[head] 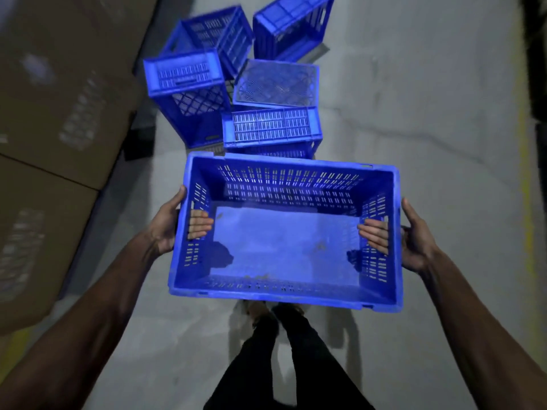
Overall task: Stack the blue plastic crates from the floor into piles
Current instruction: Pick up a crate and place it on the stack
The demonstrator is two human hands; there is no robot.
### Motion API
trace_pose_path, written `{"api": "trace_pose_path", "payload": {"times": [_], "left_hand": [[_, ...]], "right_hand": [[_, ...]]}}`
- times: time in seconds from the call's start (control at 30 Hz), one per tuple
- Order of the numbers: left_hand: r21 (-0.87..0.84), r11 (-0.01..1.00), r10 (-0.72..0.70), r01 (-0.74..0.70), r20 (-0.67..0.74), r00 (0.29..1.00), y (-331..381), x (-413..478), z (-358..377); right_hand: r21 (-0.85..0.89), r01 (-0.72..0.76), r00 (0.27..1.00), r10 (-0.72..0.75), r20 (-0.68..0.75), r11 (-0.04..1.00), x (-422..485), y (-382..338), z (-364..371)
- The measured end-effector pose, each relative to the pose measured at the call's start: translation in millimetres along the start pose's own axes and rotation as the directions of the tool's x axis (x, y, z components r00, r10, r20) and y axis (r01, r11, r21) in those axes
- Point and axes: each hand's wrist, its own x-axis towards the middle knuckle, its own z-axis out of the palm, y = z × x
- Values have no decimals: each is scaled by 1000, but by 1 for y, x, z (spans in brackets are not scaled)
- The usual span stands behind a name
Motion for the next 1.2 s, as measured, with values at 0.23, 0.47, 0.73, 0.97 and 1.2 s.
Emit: {"api": "trace_pose_path", "payload": {"times": [0.23,0.47,0.73,0.97,1.2], "left_hand": [[58,996,76,-71,-95,993,-5,-70,28],[74,994,82,-77,-66,994,2,-74,73],[183,980,101,-82,-93,991,35,-39,179],[236,967,123,-92,-118,985,73,24,317],[257,962,121,-98,-76,990,127,88,469]], "right_hand": [[-41,77,994,-80,-73,996,-83,8,14],[2,123,984,-122,-133,992,-108,-1,-13],[79,138,977,-123,-172,987,-108,-58,-86],[82,166,973,-150,-178,983,-103,-165,-179],[37,219,946,-203,-253,975,-105,-296,-267]]}}
